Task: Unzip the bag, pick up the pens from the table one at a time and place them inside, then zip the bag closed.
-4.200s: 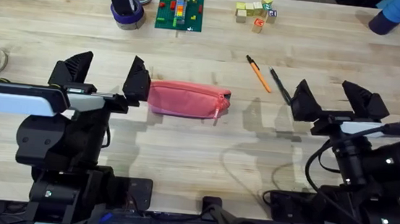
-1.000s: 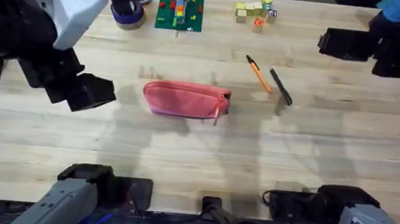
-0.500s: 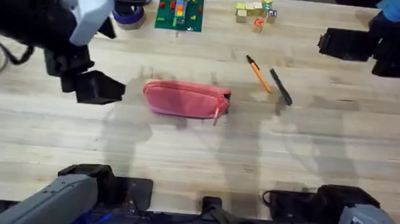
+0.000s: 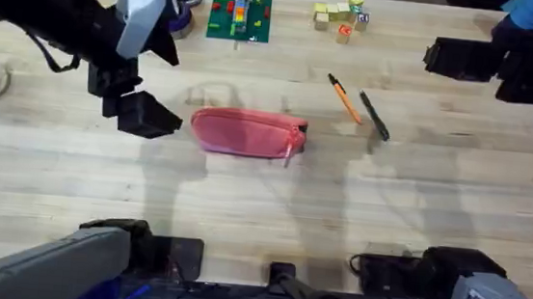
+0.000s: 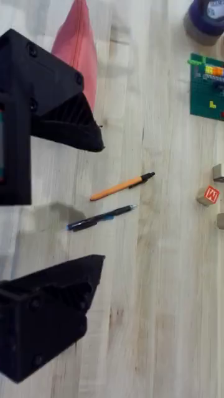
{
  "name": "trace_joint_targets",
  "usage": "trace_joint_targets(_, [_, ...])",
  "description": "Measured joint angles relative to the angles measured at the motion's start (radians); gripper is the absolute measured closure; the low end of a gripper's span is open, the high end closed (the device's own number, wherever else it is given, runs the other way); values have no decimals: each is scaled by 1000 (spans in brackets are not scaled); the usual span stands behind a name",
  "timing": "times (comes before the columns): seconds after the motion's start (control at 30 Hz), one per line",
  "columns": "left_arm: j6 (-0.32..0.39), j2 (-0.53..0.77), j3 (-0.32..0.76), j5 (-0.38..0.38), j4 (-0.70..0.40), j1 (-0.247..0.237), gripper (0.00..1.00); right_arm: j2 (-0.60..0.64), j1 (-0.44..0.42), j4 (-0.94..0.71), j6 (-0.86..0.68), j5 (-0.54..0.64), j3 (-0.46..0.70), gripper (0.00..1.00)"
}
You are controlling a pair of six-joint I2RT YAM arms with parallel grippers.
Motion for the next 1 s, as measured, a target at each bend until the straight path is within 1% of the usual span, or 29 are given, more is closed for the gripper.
trace_joint_targets(0.37, [2,16,-1,2,-6,0,7,0,0,0,0,0,0,5])
trace_joint_targets(0.5, [6,16,-1,-19,-27,0,8,0,0,0,0,0,0,5])
trace_joint_targets(0.67, [7,24,-1,-35,-20,0,7,0,0,0,0,0,0,5])
trace_joint_targets(0.83, [8,90,-1,-33,1,0,7,0,0,0,0,0,0,5])
trace_joint_targets(1.0, [8,193,-1,0,6,0,8,0,0,0,0,0,0,5])
